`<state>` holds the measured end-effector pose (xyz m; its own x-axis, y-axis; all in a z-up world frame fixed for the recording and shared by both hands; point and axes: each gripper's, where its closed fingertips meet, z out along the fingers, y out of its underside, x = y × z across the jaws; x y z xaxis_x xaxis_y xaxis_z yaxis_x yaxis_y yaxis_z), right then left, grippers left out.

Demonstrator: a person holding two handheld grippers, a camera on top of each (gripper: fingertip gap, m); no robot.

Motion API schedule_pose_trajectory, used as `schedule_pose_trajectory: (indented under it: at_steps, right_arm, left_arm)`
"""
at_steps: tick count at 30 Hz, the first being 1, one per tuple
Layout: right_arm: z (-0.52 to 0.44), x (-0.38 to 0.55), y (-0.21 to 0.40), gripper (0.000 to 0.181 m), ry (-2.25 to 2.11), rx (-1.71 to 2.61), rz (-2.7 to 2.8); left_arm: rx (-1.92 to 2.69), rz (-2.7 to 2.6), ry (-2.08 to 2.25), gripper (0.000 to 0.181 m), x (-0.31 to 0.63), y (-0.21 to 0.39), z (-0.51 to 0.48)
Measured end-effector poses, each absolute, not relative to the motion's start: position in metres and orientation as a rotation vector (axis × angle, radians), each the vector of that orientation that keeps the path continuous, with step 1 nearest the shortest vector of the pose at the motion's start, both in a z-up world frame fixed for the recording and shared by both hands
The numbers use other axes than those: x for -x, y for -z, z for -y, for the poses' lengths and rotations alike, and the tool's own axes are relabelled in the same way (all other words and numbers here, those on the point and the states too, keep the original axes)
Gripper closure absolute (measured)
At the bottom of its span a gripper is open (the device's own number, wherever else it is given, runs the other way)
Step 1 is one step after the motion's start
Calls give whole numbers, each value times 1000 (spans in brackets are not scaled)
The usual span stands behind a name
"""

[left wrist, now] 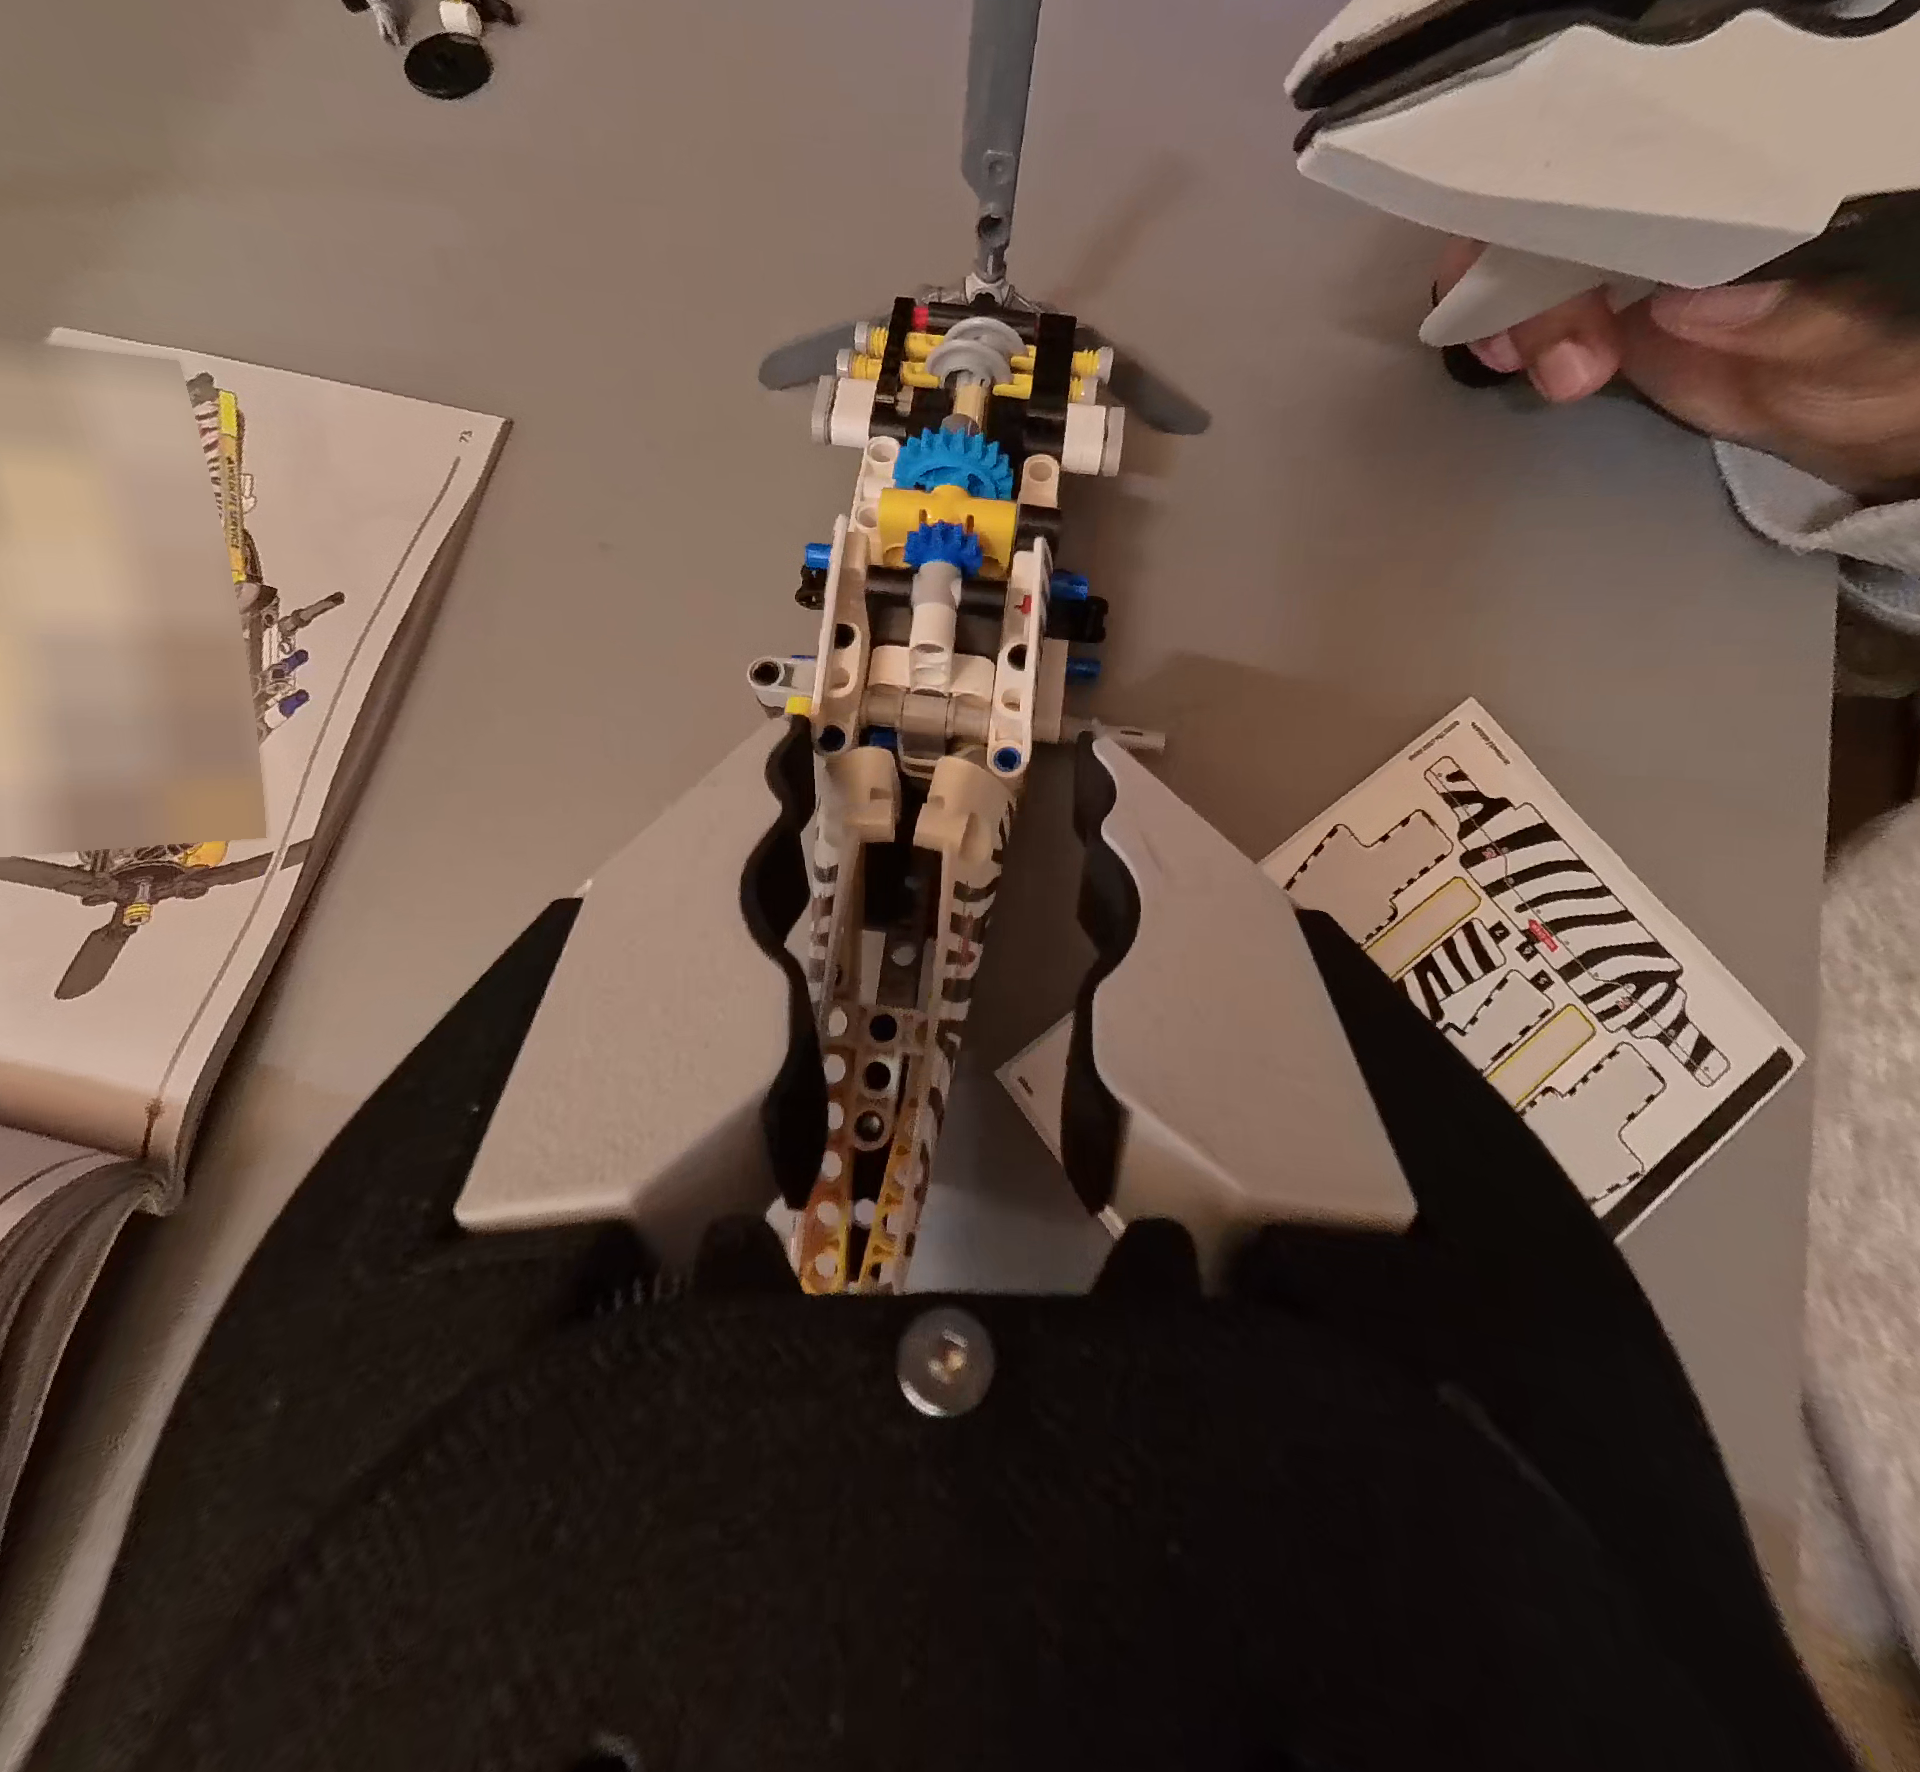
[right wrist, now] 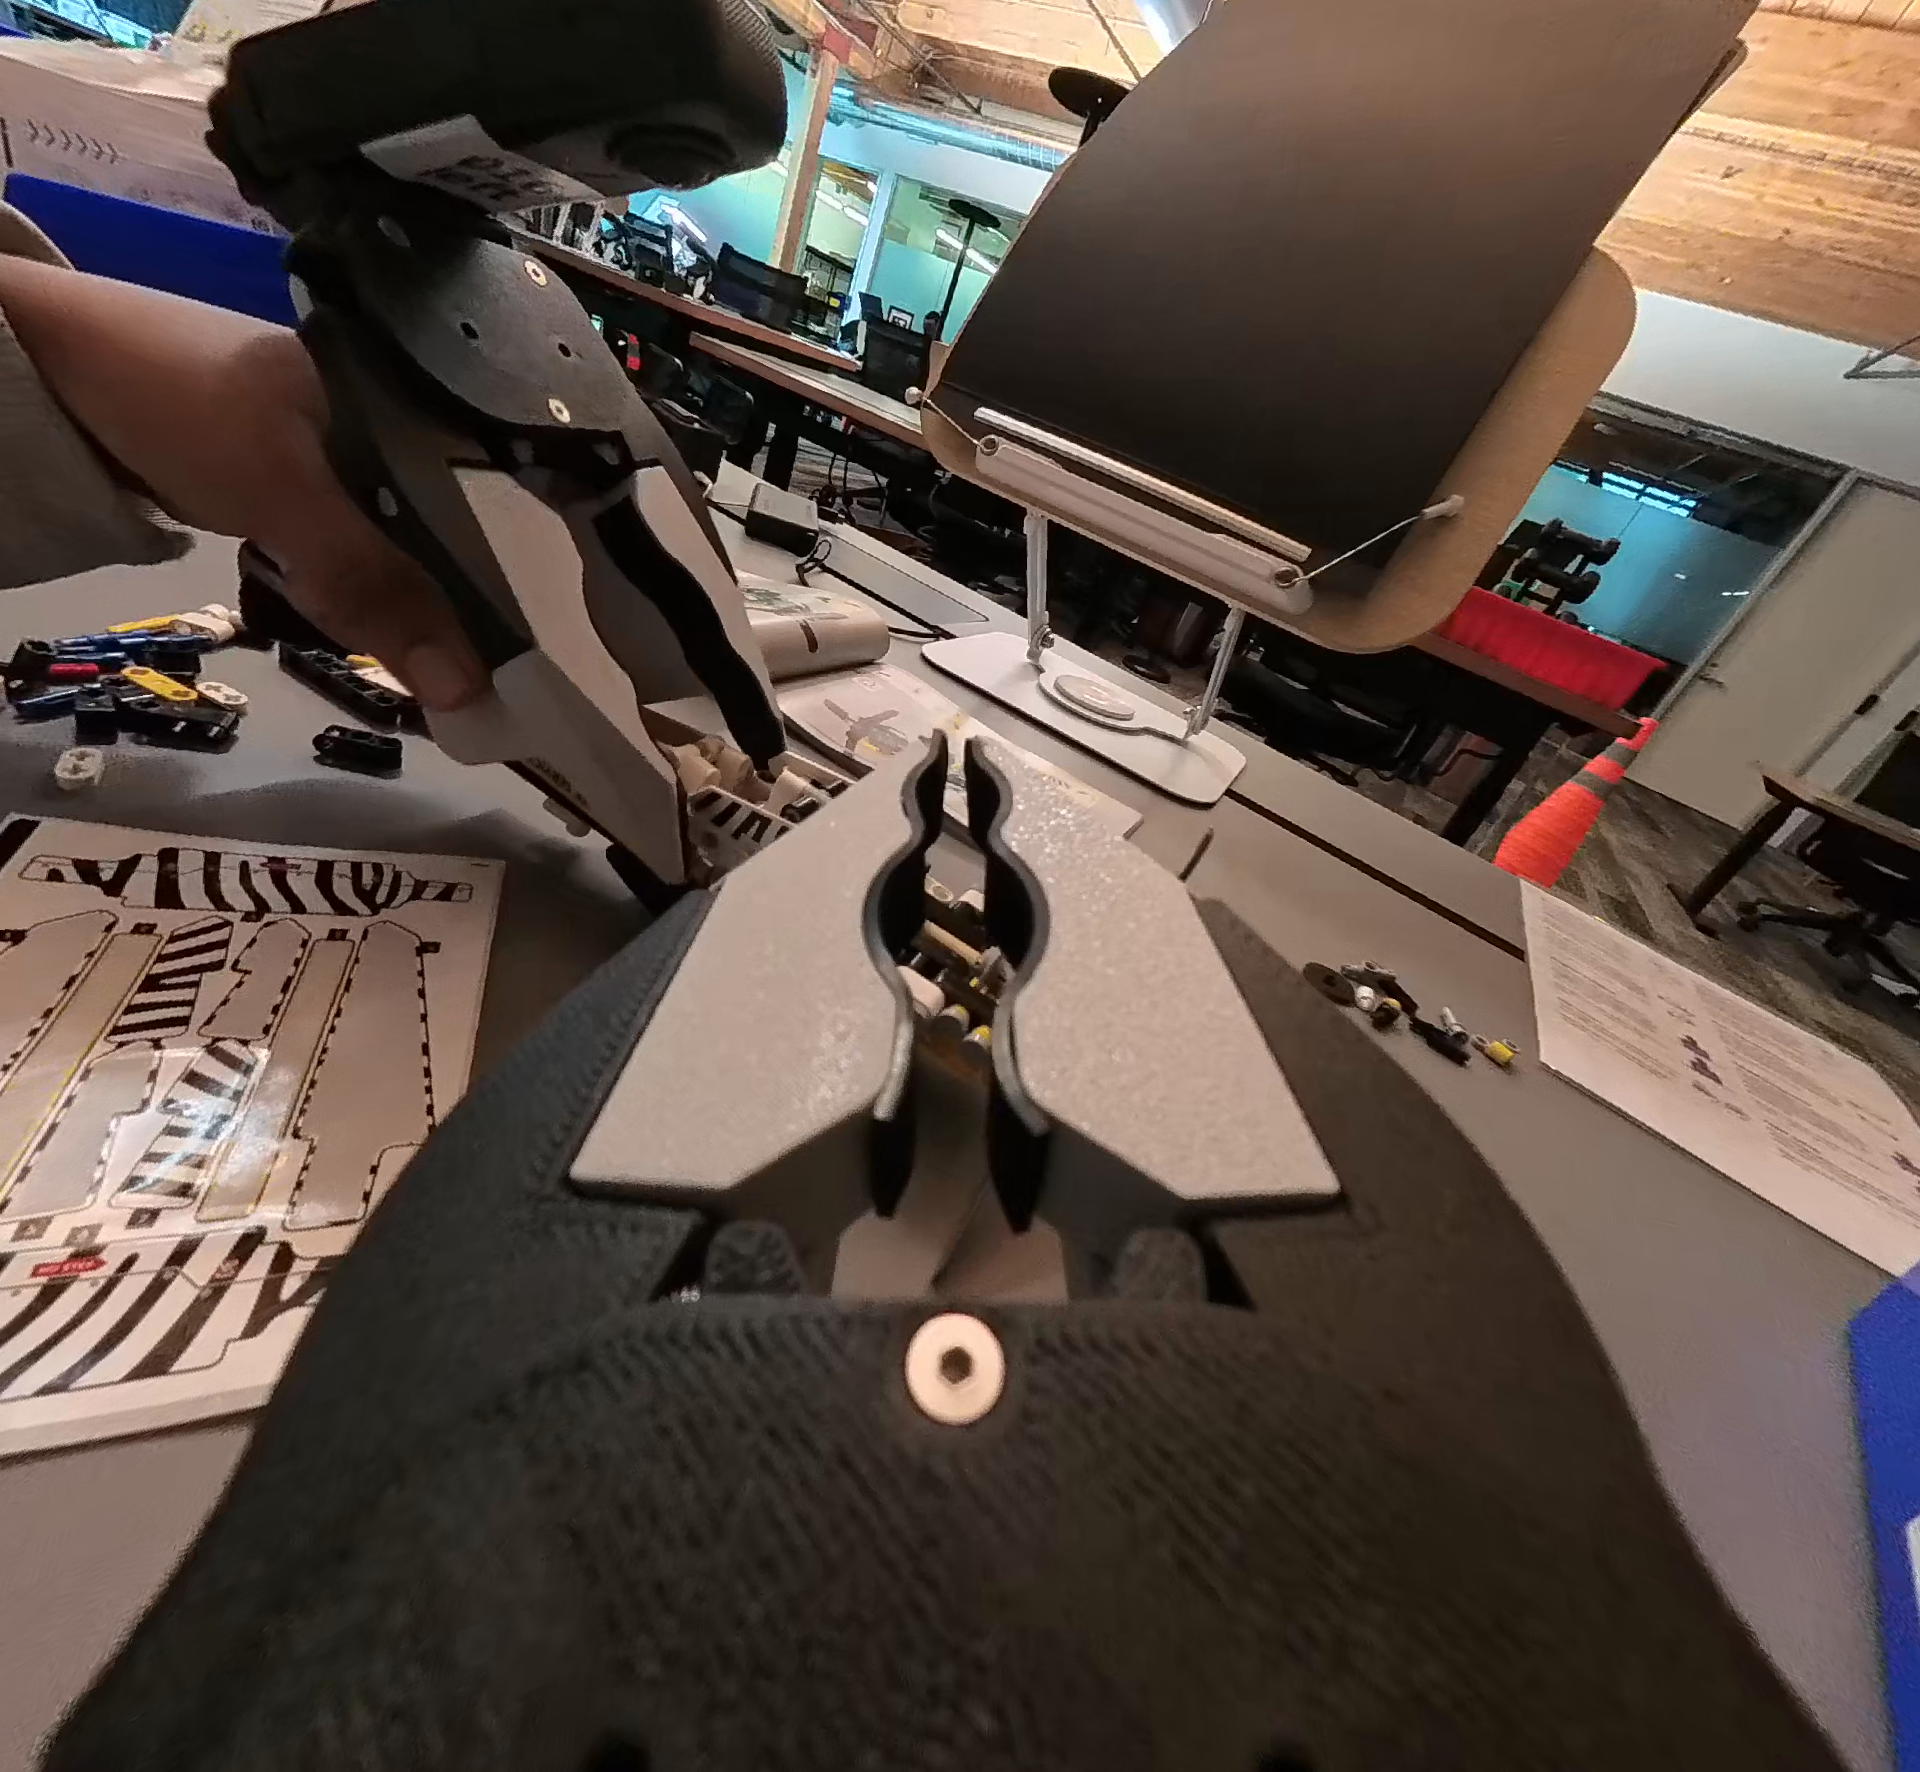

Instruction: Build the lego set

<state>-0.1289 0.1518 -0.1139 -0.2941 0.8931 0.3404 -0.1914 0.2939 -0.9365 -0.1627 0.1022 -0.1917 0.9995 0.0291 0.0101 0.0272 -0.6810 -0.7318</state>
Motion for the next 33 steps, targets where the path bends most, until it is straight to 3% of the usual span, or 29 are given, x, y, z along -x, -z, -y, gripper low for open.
schedule_pose_trajectory:
  at_steps: [7, 33]
  right_arm:
    - [-150, 129, 115, 181, -1239, 675, 1481]
    - [-148, 129, 116, 181, -1227, 659, 1489]
  left_arm:
    - [2267, 80, 27, 144, 167, 183, -102]
    - [2203, 102, 71, 136, 166, 174, -104]
